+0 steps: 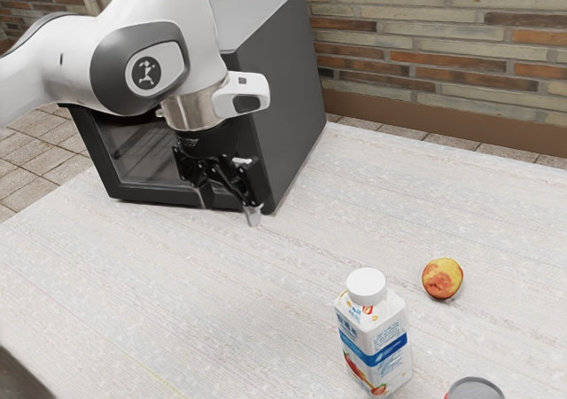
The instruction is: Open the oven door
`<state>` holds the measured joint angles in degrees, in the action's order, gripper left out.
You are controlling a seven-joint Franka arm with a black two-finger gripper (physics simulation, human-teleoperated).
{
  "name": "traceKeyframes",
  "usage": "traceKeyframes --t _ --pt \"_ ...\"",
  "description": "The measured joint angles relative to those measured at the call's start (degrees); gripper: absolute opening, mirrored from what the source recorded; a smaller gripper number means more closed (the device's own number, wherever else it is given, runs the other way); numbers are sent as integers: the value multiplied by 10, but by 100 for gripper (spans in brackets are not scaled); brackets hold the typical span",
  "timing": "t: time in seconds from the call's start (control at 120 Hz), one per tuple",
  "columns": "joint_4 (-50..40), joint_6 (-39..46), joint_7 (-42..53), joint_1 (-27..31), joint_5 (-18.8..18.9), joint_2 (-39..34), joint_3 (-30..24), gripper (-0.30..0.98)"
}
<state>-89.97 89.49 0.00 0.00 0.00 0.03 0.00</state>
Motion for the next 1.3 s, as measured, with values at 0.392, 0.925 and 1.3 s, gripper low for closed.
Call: traceKeyframes --t 0.392,0.925,1.3 --pt "240 -103 402 37 21 -64 9 69" --pt "120 46 1050 21 48 -22 226 68" --pt "145 66 1277 96 -70 21 225 69"
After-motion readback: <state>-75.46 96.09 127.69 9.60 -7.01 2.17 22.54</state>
